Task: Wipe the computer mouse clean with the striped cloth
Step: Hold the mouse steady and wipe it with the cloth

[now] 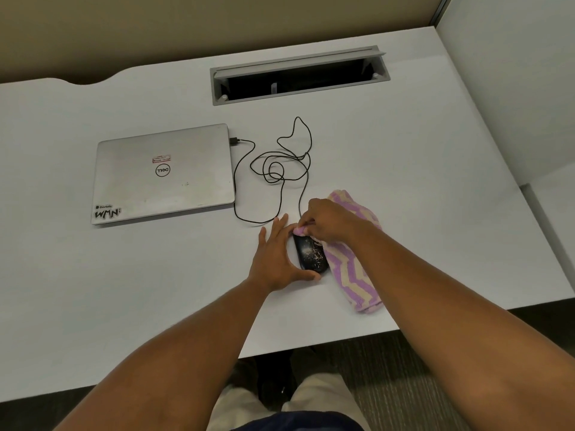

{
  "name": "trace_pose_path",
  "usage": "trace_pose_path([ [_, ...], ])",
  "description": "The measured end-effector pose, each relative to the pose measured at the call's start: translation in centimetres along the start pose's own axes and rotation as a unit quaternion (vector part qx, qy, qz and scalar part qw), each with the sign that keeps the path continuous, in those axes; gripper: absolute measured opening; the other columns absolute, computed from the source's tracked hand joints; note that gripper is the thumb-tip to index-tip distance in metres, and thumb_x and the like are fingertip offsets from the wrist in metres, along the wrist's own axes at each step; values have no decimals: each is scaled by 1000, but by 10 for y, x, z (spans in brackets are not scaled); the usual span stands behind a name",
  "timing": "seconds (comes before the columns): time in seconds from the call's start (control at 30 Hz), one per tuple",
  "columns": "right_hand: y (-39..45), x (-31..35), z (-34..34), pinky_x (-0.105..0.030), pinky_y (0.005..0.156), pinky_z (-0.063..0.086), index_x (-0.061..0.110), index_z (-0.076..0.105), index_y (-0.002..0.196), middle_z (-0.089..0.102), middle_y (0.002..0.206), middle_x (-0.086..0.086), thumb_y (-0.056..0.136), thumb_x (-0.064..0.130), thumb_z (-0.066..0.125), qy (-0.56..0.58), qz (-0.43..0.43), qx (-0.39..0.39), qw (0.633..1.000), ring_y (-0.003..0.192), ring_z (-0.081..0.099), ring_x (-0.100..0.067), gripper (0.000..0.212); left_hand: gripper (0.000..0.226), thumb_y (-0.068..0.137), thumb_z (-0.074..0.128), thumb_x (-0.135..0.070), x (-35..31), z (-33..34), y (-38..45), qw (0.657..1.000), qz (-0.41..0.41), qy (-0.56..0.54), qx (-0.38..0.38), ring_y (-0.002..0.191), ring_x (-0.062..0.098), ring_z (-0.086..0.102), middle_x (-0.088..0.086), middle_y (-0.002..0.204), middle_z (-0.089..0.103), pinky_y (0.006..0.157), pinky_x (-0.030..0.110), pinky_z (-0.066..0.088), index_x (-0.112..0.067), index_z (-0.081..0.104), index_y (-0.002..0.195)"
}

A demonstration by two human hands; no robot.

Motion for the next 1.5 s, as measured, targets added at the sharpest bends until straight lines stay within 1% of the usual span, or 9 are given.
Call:
trace_pose_path([
  [0.17, -2, 4, -8, -25, 75, 42, 24, 75, 106, 49, 84, 13, 83, 28, 71, -14, -24, 99, 995, 91, 52, -11, 24, 128, 45, 80, -77, 0, -1, 0, 1000, 1, 8, 0, 151, 8, 0, -9, 165, 8, 123, 36, -7, -27, 28, 151],
  [0.4, 1, 3, -16, -32, 87, 46, 21, 72, 111, 48, 102, 1, 91, 35, 62, -18, -12, 5, 1000, 103, 53, -19, 27, 129, 46, 82, -74, -2, -1, 0, 1000, 1, 10, 5, 152, 8, 1, -6, 165, 10, 123, 38, -8, -27, 25, 152],
  [0.63, 4, 8, 7, -37, 77, 51, 10, 62, 104, 62, 100, -5, 87, 30, 68, 12, 26, -9, 1000, 94, 61, -23, 27, 135, 41, 76, -81, -1, 1, 2, 1000, -1, 5, 8, 152, 6, 1, -7, 165, 10, 123, 38, -8, -32, 19, 154],
  [0.73, 2, 9, 8, -30, 73, 46, 16, 61, 88, 62, 98, -1, 84, 28, 71, 33, 13, 13, 999, 94, 59, -19, 16, 133, 41, 76, -81, 0, 1, 3, 1000, -2, 7, 9, 152, 7, 1, -7, 165, 10, 123, 38, -8, -32, 21, 153],
  [0.9, -1, 9, -5, -25, 77, 40, 24, 75, 105, 50, 90, 7, 83, 37, 70, -23, -36, 93, 995, 95, 52, -14, 26, 132, 41, 78, -79, 0, 0, 2, 1000, -7, 7, 5, 151, 6, 1, -8, 165, 9, 121, 34, -10, -29, 26, 151],
  [1.03, 1, 3, -11, -27, 75, 40, 20, 75, 107, 45, 83, 11, 86, 38, 67, 20, -7, -8, 1000, 99, 55, -18, 29, 129, 45, 82, -74, -1, 1, 2, 1000, -3, 8, 5, 152, 8, 1, -6, 165, 11, 123, 38, -8, -29, 25, 152],
  [1.17, 4, 6, -4, -35, 86, 50, 18, 71, 114, 54, 112, -6, 91, 27, 61, -30, 13, -34, 999, 106, 56, -25, 26, 132, 45, 83, -73, 0, 1, 3, 1000, -5, 14, 6, 152, 9, 1, -6, 165, 10, 123, 40, -7, -27, 23, 153],
  [1.33, 5, 10, -3, -31, 83, 47, 19, 72, 113, 55, 108, -6, 90, 34, 63, -17, 0, 29, 999, 104, 56, -23, 29, 130, 43, 81, -76, 1, 2, 2, 1000, -6, 3, 5, 152, 8, 2, -7, 165, 10, 123, 38, -8, -32, 24, 152],
  [1.5, -4, 8, -8, -19, 69, 36, 26, 74, 108, 57, 86, 12, 84, 31, 70, -24, -26, 136, 990, 90, 52, -10, 25, 132, 42, 80, -78, 1, 1, 2, 1000, -13, 12, 8, 152, 8, 2, -8, 165, 8, 123, 38, -6, -28, 24, 152],
])
Point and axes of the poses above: each hand's wrist, its own y-axis towards the middle knuckle, its own z-axis out of the palm, x = y × z, the point moved 3 cm from there along y, towards the middle knuckle
